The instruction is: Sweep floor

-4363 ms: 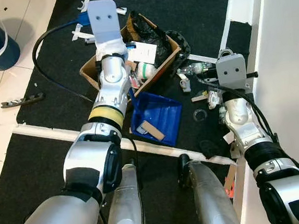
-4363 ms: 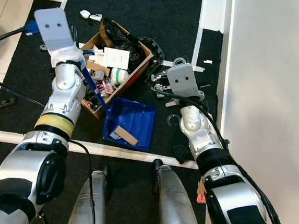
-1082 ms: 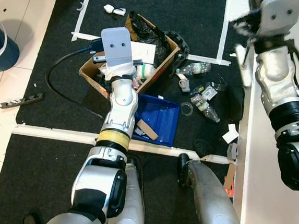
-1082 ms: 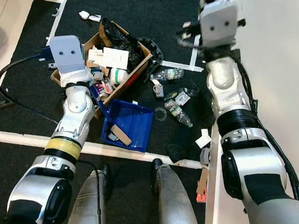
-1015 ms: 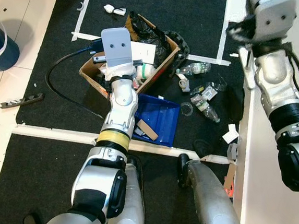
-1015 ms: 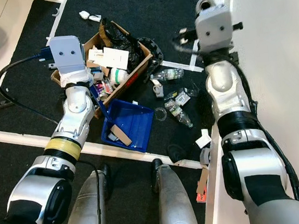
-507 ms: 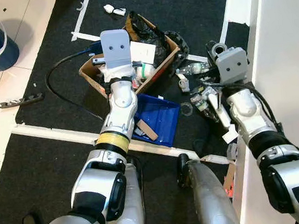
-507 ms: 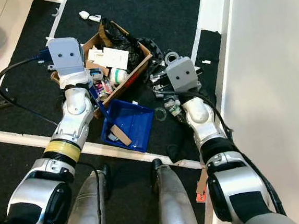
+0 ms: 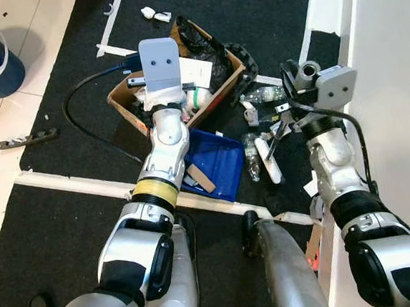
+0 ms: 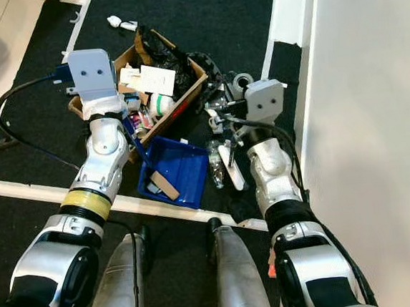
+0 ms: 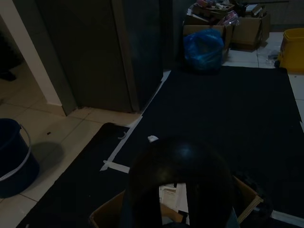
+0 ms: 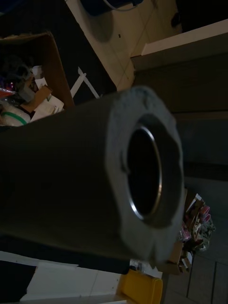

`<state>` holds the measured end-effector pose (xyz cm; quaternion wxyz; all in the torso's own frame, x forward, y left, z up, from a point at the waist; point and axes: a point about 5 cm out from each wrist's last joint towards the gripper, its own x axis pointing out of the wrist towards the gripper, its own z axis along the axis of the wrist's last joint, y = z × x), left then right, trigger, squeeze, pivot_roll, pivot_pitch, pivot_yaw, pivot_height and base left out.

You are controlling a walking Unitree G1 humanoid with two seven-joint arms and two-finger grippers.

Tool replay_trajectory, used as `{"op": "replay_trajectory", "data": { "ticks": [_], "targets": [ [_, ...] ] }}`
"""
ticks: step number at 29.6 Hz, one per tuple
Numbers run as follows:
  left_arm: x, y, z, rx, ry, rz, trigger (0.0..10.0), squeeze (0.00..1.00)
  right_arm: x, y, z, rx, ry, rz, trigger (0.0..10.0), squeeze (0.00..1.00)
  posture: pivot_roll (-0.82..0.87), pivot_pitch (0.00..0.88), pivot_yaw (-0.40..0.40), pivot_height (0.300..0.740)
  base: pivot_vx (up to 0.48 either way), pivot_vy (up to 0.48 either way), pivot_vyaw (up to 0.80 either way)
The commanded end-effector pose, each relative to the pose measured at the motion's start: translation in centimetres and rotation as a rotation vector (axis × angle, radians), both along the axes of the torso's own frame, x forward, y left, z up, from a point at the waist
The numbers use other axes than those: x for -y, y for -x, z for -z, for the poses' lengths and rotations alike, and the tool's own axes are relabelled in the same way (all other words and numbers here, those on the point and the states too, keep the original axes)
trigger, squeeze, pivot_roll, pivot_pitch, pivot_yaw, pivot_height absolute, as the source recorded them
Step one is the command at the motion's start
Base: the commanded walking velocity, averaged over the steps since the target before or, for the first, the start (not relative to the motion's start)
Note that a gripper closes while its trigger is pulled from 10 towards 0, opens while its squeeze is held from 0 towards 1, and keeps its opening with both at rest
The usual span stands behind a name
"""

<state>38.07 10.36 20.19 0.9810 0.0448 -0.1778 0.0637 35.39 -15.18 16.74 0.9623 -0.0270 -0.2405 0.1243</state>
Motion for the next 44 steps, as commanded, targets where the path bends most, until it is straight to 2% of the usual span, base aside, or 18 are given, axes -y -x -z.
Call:
{"op": "replay_trajectory", "data": {
  "ticks": [1,7,16,29,41,44],
  "targets": [
    [-0.1,0.2,2.3,-0.093,-0.021,-0.014,10.0,0.0,0.5,0.3,1.0,-0.041,-0.051,0.012,10.0,0.0,0.03,0.397,-0.076,0.74,0.0,0.0,0.0],
    [0.0,0.3,2.5,-0.095,-0.015,-0.015,10.0,0.0,1.3,0.3,0.5,-0.052,-0.123,0.017,10.0,0.0,0.02,0.386,-0.083,0.74,0.0,0.0,0.0],
    [0.3,0.4,2.7,-0.096,-0.013,-0.006,10.0,0.0,1.4,0.5,0.5,-0.091,-0.226,-0.044,10.0,0.0,0.02,0.385,-0.087,0.74,0.0,0.0,0.0],
    [0.2,0.3,2.8,-0.1,-0.009,-0.008,10.0,0.0,1.6,1.2,0.2,-0.105,-0.263,-0.099,10.0,0.0,0.0,0.383,-0.087,0.74,0.0,0.0,0.0],
    [0.8,0.3,2.9,-0.098,-0.007,0.011,10.0,0.0,2.5,1.3,0.1,-0.118,-0.207,-0.094,10.0,0.0,0.0,0.374,-0.088,0.74,0.0,0.0,0.0],
    [0.9,0.4,3.0,-0.101,0.005,0.015,10.0,0.0,3.2,1.3,0.5,-0.137,-0.115,-0.066,10.0,0.0,-0.01,0.371,-0.091,0.74,0.0,0.0,0.0]
  ]
}}
